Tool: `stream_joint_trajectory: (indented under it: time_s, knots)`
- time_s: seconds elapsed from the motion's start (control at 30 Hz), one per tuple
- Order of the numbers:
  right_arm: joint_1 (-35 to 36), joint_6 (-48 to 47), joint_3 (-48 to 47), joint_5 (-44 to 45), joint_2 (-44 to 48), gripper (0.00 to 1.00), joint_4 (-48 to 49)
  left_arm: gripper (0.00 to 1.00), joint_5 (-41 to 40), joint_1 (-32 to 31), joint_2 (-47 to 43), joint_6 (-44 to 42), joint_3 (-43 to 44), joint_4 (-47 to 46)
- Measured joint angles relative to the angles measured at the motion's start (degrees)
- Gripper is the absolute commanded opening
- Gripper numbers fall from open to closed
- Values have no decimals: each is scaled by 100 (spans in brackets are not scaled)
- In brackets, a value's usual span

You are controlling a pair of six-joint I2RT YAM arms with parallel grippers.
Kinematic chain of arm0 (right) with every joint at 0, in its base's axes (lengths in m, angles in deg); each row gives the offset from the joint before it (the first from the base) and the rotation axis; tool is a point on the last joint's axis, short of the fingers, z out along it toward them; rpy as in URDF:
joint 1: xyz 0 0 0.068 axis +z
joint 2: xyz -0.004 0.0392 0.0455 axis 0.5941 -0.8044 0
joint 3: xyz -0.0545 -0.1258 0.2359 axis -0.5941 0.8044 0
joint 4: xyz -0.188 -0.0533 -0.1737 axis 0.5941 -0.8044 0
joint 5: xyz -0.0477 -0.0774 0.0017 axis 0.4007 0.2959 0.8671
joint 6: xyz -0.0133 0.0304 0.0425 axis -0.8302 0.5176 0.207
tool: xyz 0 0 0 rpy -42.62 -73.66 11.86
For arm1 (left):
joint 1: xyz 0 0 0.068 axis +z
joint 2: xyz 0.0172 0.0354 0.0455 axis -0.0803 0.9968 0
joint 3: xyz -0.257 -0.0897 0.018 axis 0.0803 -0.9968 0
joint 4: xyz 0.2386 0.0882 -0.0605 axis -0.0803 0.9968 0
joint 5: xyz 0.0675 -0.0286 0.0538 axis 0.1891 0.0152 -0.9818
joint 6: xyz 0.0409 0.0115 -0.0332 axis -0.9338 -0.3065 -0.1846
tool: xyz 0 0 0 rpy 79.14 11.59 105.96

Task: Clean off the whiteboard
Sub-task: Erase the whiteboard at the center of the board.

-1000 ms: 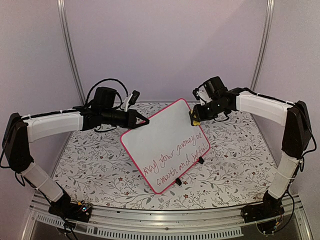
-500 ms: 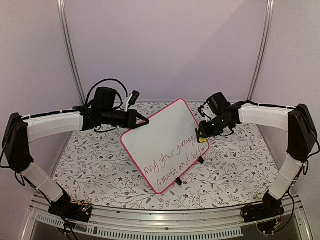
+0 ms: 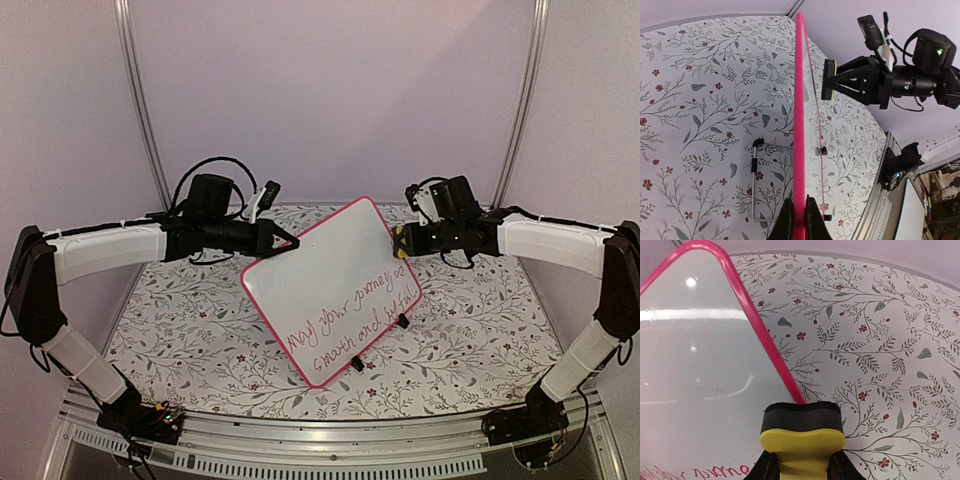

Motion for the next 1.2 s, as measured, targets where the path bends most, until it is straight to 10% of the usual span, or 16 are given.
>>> stream_joint_trajectory:
  time_s: [1.2]
  knots:
    - [61, 7, 992, 824, -153, 29, 2400, 0, -35, 0, 24, 68, 11, 28]
